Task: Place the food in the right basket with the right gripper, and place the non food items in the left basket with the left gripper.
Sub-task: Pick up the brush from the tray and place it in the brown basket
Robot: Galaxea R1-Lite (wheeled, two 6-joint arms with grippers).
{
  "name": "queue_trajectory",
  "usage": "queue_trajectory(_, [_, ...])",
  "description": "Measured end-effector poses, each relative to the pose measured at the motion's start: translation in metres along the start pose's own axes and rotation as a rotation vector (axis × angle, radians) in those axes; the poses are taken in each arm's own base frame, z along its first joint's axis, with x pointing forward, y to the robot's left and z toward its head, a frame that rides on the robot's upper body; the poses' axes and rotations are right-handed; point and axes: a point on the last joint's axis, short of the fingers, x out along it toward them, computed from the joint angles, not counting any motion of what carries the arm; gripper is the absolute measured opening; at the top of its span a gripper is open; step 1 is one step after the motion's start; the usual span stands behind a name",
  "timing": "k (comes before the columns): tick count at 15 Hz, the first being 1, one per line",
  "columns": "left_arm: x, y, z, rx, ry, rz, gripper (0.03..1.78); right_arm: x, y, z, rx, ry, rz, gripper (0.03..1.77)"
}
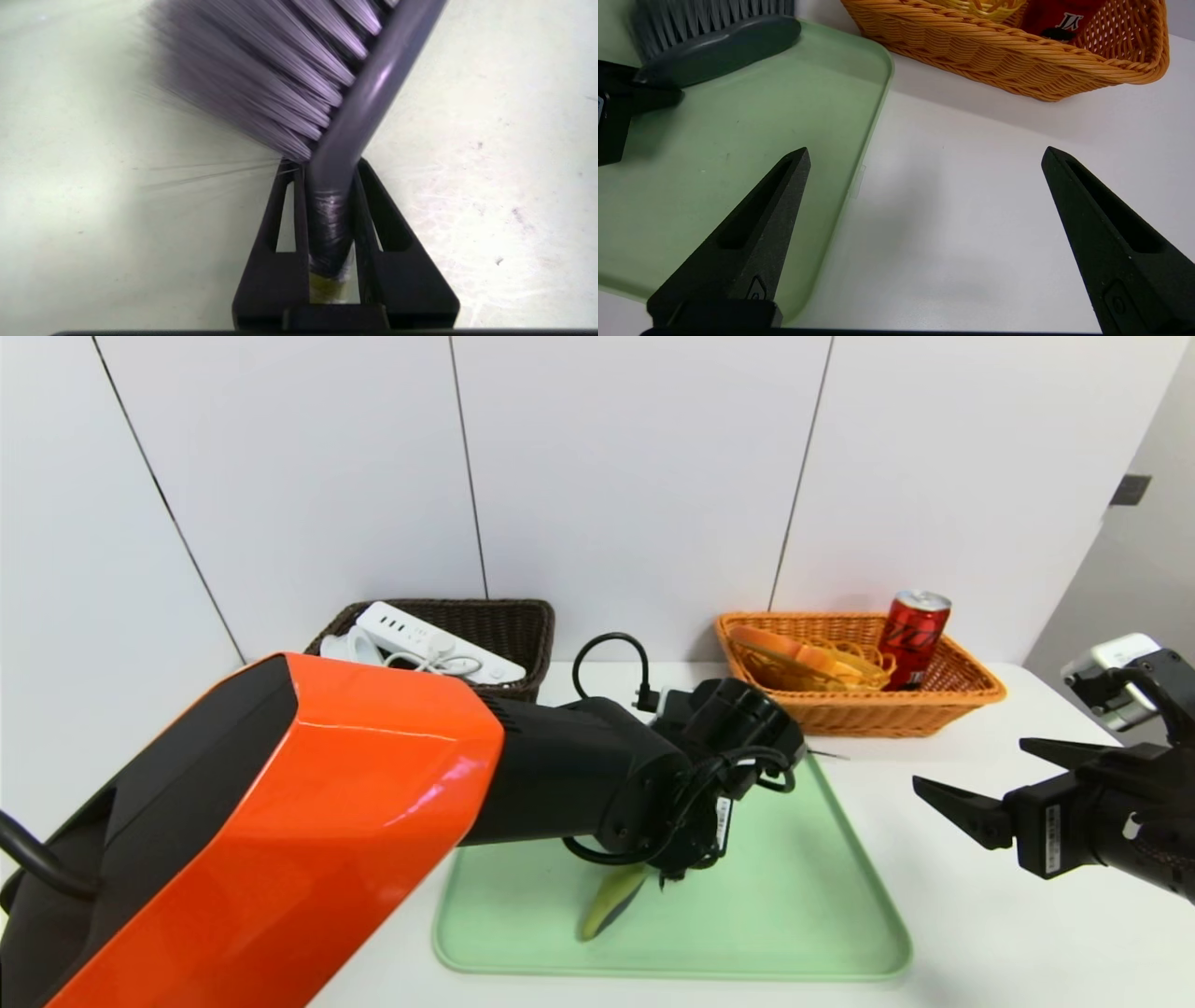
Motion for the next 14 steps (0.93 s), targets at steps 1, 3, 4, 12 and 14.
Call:
queue_trajectory(1, [-0.001, 0.0, 0.0, -0.001, 0.0, -0.001, 0.31, 0.0, 0.0, 0.0, 0.0, 0.001, 0.001, 1.71])
queue_trajectory(3, [-0.004, 0.002, -0.001, 0.002, 0.005, 0.001, 0.31, 0.0, 0.001, -0.002, -0.001, 0.004, 0.002, 1.71])
queue_trajectory(4, [-0.005, 0.004, -0.002, 0.003, 0.008, 0.003, 0.31, 0.0, 0.001, -0.002, -0.003, 0.007, 0.004, 1.71])
queue_trajectory(12, [-0.056, 0.019, 0.026, -0.011, -0.097, -0.042, 0.31, 0.0, 0.002, -0.005, -0.004, 0.016, 0.007, 1.71])
queue_trajectory(14, [-0.084, 0.028, 0.039, 0.008, -0.155, -0.066, 0.31, 0.0, 0.003, -0.006, -0.007, 0.017, 0.014, 1.71])
